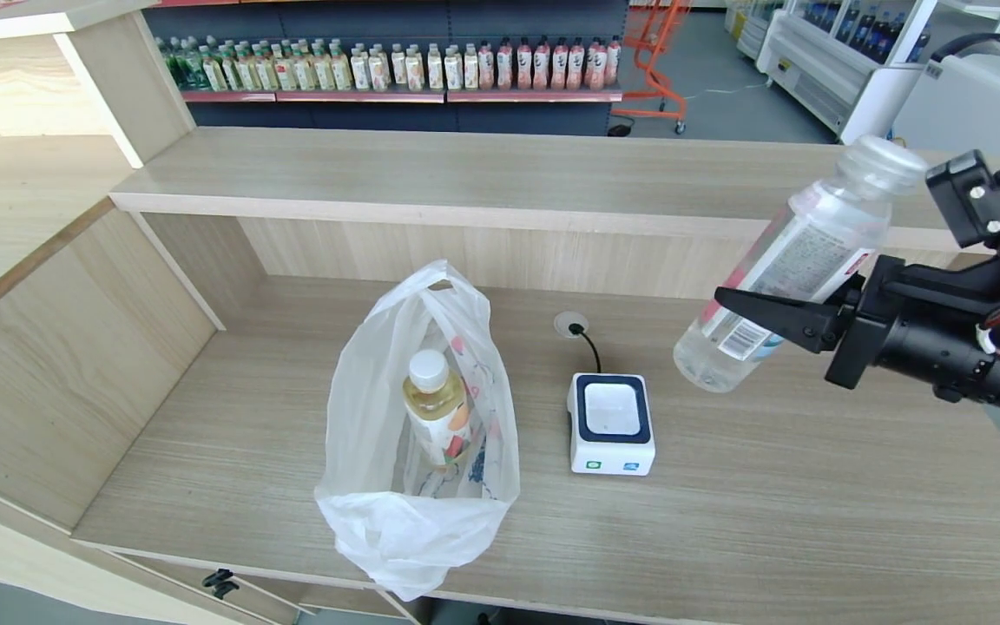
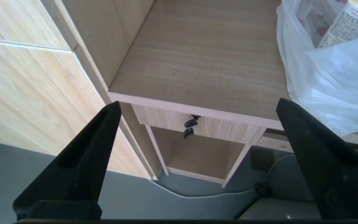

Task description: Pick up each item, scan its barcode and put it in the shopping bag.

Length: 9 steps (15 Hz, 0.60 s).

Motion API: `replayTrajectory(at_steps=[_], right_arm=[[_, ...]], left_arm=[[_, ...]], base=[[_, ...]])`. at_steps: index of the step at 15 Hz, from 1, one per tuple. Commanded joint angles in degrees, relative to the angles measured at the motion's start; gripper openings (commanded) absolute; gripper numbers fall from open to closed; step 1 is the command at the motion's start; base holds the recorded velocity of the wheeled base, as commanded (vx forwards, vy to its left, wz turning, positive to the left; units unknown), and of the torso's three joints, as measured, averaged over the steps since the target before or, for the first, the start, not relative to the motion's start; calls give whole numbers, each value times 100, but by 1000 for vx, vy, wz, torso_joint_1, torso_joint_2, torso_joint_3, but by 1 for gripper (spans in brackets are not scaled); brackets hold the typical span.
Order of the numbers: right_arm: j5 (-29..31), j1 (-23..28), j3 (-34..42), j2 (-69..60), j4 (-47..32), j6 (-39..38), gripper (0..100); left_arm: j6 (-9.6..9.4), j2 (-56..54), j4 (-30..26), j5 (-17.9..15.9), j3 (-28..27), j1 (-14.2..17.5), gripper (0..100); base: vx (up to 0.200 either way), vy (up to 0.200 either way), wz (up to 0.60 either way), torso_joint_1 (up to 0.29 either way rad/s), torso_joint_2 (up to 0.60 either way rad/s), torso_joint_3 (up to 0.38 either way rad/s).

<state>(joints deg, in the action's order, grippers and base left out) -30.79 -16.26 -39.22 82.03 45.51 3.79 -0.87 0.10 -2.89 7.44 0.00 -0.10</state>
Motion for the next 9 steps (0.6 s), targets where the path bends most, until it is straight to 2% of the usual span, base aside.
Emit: replayTrajectory(at_steps=[1, 5, 9], right_arm=[[12, -26, 63, -310, 11, -230, 0], [12, -35, 2, -275, 11, -1091, 0], [30, -149, 72, -319, 11, -1733, 0]], left_arm=[[-1, -1, -1, 3, 0, 1, 100], [16, -1, -1, 3, 0, 1, 100], [16, -1, -1, 3, 0, 1, 100]], base=[[0, 0, 0, 0, 0, 0], [0, 0, 0, 0, 0, 0], [0, 200, 0, 0, 2, 2]])
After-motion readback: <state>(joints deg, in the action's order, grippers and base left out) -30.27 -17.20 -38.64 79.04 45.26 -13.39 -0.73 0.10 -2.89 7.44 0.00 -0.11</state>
